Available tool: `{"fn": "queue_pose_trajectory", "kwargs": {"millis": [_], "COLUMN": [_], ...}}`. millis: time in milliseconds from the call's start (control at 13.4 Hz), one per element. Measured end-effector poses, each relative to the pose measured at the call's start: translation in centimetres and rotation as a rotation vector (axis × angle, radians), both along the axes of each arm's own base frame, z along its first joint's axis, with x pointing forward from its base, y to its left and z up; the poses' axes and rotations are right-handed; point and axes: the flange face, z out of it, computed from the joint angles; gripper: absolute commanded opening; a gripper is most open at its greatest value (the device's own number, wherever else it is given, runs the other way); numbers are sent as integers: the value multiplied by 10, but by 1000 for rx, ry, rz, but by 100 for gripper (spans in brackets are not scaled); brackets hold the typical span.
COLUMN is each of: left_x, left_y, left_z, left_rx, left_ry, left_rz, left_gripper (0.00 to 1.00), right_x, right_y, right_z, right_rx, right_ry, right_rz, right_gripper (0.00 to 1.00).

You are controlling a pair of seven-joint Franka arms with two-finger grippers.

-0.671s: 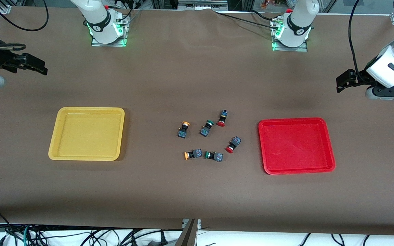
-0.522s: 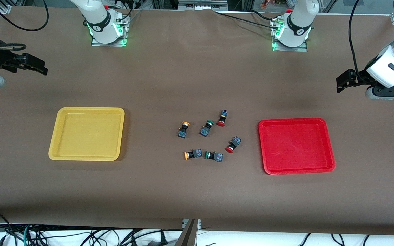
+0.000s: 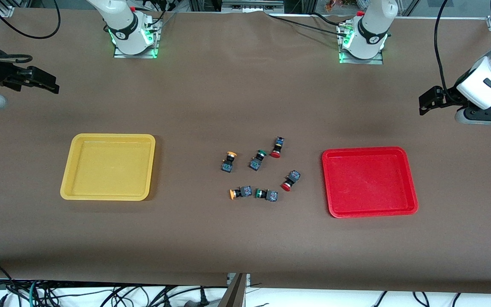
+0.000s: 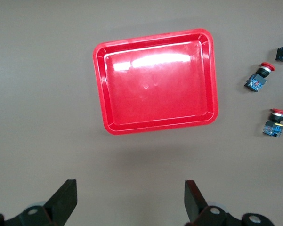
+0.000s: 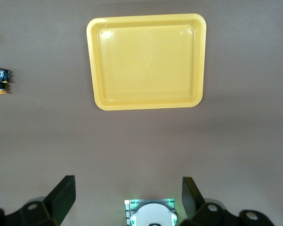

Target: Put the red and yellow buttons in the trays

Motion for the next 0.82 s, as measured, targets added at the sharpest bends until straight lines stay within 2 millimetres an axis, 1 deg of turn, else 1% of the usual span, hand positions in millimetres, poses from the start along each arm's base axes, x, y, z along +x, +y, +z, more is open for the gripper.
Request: {"fn": "queue_pose_trajectory", "kwargs": {"millis": [820], "left_x": [-2], "left_y": [3], "left_z": [-3], "left_rx": [2], "left_ry": [25], "left_rz": [6], "left_gripper": [100], "right_x": [2], "right_y": [0], "right_z": [-3], "right_rx": [0], "right_ry": [6], "right_rz": [0], "right_gripper": [100]}}
